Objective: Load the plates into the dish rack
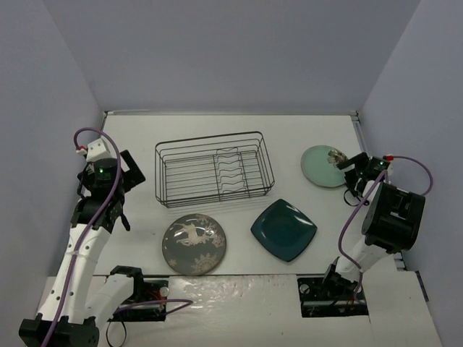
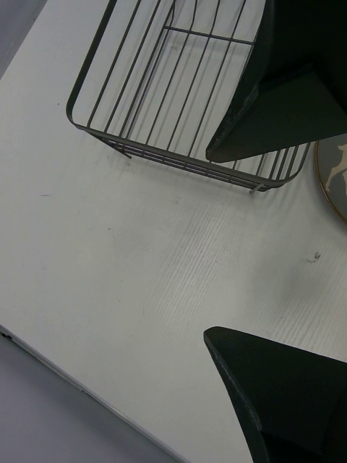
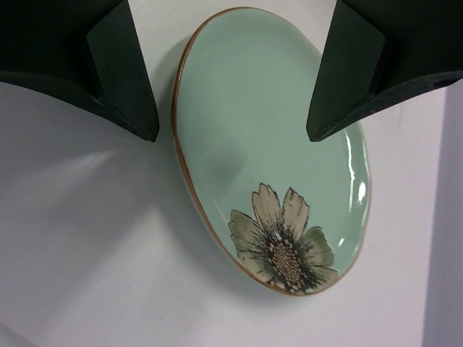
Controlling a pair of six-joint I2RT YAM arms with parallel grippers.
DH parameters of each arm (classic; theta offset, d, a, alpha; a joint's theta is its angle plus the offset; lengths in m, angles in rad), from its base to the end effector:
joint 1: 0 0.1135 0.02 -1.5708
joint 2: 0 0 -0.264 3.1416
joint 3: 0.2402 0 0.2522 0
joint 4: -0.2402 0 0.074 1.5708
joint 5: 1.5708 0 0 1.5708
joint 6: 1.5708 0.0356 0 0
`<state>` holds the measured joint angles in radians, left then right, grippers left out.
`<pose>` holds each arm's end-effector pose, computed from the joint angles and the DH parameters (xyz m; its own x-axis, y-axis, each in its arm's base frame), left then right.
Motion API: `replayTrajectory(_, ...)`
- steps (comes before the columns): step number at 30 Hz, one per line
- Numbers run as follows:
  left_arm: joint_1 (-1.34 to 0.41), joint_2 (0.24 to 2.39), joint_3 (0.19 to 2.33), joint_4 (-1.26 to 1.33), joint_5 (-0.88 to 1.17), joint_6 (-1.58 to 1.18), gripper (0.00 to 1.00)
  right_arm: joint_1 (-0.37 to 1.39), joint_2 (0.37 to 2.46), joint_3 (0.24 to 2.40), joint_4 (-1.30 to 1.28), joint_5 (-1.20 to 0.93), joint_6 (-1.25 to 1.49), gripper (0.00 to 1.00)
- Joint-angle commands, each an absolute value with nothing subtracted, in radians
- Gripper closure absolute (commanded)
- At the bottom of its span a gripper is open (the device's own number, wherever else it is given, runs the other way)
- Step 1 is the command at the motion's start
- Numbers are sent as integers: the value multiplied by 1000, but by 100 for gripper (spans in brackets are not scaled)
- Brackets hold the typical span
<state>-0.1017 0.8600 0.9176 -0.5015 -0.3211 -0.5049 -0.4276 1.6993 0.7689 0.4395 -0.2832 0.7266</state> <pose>0.1864 -0.0077 0.3413 -0.2834 -0.4325 -0.8560 -0.3705 0.8726 -0.3182 0.3169 -0.1335 0.1638 -0.2051 0.7944 -0.5717 0.4150 0.5996 0.6843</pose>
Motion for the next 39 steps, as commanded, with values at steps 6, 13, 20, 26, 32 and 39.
replayTrajectory(6,-100,839,943,-485,-358,-511,3,-513,1810,675,507,-444,798,27)
replayTrajectory(13,-100,826,941,-488,-365,-511,3,-525,1833,668,522,-474,792,35)
replayTrajectory(20,-100,818,942,-492,-371,-512,3,-526,1889,676,540,-524,799,38)
replayTrajectory(26,-100,813,939,-496,-378,-515,3,-526,1933,683,541,-526,796,48)
replayTrajectory(32,-98,808,940,-499,-385,-515,3,-535,1968,683,556,-561,809,64)
replayTrajectory(39,-99,805,938,-496,-378,-512,3,-540,1961,677,581,-573,826,94)
